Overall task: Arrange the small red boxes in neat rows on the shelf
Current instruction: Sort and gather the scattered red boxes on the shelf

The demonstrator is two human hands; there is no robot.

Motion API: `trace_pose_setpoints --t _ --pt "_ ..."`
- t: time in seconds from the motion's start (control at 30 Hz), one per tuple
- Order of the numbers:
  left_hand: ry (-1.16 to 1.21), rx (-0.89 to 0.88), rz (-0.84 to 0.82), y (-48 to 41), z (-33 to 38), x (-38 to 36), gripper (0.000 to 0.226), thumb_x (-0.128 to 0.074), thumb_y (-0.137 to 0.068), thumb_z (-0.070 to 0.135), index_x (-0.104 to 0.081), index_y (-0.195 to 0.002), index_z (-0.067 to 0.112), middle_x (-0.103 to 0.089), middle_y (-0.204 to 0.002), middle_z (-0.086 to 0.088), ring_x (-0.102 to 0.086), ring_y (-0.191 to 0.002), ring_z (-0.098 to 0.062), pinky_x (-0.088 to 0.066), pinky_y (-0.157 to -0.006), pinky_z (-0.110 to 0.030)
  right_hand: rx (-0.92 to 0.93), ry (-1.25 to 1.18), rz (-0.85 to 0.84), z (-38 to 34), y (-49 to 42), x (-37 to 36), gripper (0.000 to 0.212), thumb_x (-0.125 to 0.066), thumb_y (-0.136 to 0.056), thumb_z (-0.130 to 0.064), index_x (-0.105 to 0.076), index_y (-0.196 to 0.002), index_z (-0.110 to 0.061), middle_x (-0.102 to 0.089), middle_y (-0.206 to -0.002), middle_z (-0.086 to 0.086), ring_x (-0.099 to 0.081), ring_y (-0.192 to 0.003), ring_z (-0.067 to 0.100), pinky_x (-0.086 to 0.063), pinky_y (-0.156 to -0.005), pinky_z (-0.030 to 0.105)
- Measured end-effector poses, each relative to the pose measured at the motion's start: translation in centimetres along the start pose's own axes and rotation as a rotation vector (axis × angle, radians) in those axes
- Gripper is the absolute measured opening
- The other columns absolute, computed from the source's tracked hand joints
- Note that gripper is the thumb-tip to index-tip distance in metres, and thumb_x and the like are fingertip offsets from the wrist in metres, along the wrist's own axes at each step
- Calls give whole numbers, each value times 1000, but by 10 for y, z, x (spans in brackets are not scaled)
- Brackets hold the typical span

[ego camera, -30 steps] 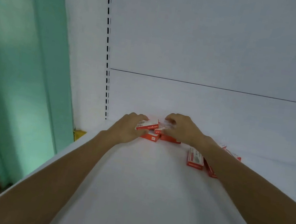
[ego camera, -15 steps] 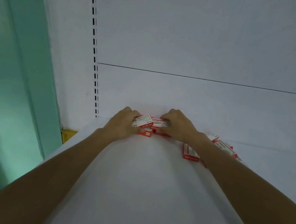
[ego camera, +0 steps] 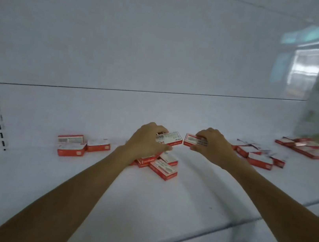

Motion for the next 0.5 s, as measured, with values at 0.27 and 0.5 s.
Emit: trace_pose_setpoints --t 0.27,0.5 --pt "86 -217 -103 -20 147 -87 41 -74 -73 33 -58 -107 20 -54 -102 0 -51 -93 -15 -40 -75 -25 -242 138 71 132 82 96 48 -65 -80 -40 -56 -121 -18 -55 -115 9 -48 -109 24 -43 -88 37" --pt "159 -295 -170 -23 284 -177 44 -73 -74 33 -59 -113 19 -57 -115 -2 -52 -100 -15 -42 -81 -25 -382 200 90 251 170 177 46 -71 -76 -33 -61 -118 -16 -61 -119 6 -55 -109 24 -44 -89 32"
Point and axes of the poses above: each hand's wrist, its own y-axis away from the middle knuckle, its own x-axis out of the back of the hand, z = x × y, the point moved 9 cm from there along -y, towards the middle knuckle
